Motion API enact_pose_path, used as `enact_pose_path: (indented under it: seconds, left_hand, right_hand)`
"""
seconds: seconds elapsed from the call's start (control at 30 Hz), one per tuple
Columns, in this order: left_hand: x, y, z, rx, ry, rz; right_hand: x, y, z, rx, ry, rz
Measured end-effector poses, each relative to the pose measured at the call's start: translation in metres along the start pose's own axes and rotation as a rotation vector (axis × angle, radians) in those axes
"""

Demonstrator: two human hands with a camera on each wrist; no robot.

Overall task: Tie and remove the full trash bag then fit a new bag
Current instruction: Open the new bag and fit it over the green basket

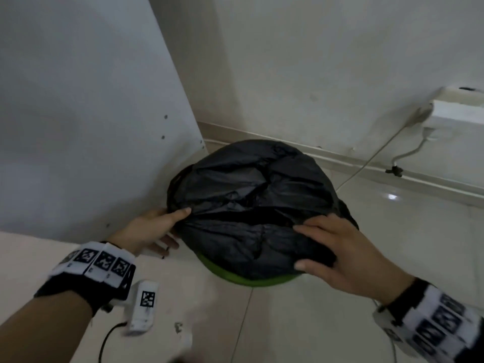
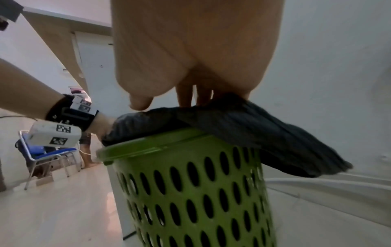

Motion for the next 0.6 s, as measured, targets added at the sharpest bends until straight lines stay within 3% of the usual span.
enact_pose_path:
  seconds: [0.17, 0.3, 0.4, 0.53, 0.6]
  left_hand:
    - [-0.009, 0.017, -0.013, -0.212, 0.075, -0.114]
    - [-0.011, 0.035, -0.013, -0.367, 0.192, -0.283]
    - [-0.008, 0.053, -0.016, -0.287, 0.244, -0.324]
    - [0.015, 0.08, -0.026, 0.034, 0.001, -0.191]
    - [0.018, 0.083, -0.024, -0.176, -0.129, -0.105]
  right_hand:
    - [0.004, 0.018, -0.008, 0.015, -0.058, -0.107]
    - [-0.025, 0.056, 0.0, 0.137, -0.156, 0.07]
    - [-0.053, 0.065, -0.029, -0.111, -0.155, 0.16]
    - [-0.059, 0.04, -0.089, -0.33, 0.099, 0.015]
    - [-0.06, 0.038, -0.102, -0.414, 0.166, -0.035]
Point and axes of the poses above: each hand's wrist, its own x-axis towards the middle knuckle, its own z-axis out of the back of the hand, y = z × x, the point moved 6 cm from there along x, towards the middle knuckle, and after that the axes turned 12 degrees about -z, right-handed, at the moved point
